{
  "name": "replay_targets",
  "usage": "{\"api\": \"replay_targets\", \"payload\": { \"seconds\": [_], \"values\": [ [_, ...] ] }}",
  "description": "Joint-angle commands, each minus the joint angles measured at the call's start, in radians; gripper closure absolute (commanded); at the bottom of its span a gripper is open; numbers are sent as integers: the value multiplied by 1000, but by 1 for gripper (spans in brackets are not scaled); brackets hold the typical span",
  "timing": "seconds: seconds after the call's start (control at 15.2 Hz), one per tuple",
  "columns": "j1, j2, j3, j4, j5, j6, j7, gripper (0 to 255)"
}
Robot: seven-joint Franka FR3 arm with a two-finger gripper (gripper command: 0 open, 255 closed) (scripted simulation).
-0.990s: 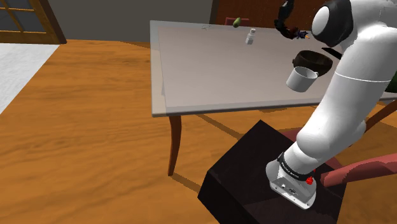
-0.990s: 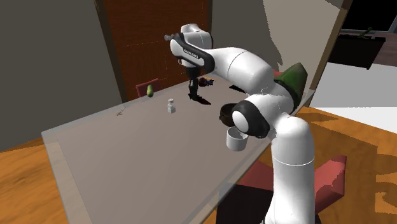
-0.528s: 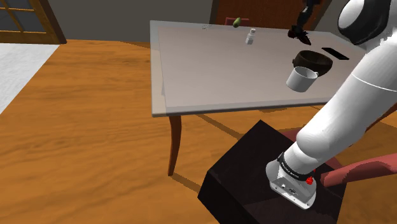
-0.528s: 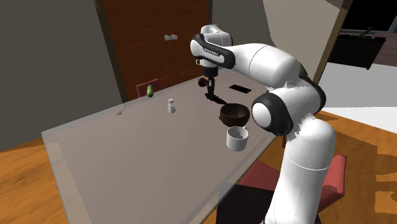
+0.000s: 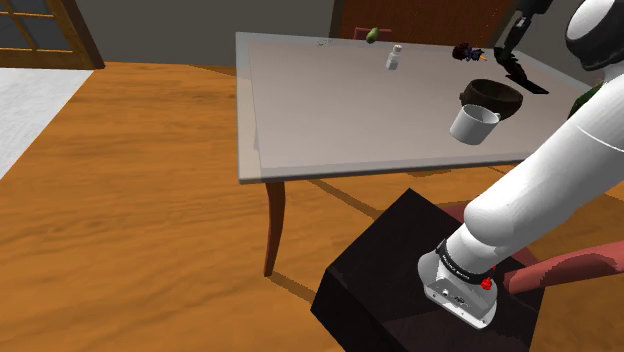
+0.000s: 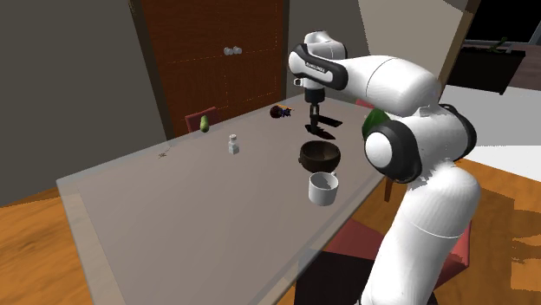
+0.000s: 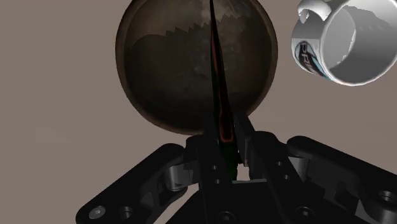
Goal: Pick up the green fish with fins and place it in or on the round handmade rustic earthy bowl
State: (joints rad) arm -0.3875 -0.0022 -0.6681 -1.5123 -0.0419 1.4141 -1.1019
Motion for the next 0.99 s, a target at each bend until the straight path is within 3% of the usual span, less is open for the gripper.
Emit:
{"api": "replay_targets", "payload": {
  "seconds": [0.0, 0.92],
  "values": [
    [-11, -23, -11, -46, -16, 29, -22, 255],
    [-6, -66, -3, -256, -41, 203, 5, 255]
  ]
}}
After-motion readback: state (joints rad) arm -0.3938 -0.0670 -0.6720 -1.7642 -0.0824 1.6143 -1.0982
